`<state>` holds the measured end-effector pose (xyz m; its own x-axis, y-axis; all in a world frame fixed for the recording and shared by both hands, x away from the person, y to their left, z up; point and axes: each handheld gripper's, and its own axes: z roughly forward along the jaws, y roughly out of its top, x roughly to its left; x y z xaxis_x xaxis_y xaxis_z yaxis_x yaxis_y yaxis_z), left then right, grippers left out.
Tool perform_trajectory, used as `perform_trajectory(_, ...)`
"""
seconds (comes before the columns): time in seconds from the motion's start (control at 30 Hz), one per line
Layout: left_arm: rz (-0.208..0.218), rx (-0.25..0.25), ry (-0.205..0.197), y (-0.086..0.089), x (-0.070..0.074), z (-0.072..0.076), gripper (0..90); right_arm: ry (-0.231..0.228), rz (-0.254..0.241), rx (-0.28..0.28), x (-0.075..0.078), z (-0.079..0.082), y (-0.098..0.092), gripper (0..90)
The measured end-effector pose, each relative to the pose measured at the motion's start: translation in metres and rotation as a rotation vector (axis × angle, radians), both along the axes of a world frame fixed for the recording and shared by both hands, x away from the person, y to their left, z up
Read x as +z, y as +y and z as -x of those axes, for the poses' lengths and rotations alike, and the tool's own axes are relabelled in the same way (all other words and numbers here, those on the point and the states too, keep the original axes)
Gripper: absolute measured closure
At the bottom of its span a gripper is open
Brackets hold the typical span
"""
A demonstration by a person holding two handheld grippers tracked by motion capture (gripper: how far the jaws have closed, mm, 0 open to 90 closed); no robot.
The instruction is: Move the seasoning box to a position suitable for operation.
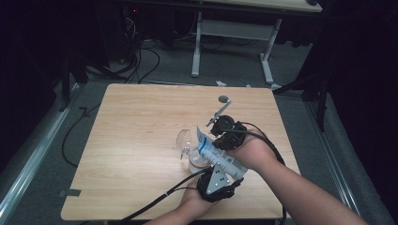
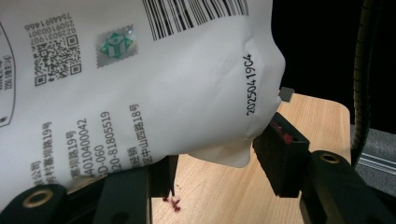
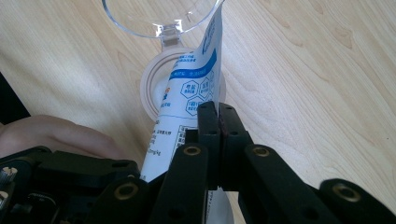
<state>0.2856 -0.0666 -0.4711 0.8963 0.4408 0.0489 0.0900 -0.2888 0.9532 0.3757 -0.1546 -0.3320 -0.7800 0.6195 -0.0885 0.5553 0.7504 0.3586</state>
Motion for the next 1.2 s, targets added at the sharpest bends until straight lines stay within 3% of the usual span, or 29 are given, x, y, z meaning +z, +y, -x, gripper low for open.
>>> perform_trajectory(1.2, 0.006, 0.007, -0.006, 0.0016, 0.0017, -0.0021, 52.8, -0.005, 0.003, -0.001, 0.0008, -0.0032, 0.0023, 90.0)
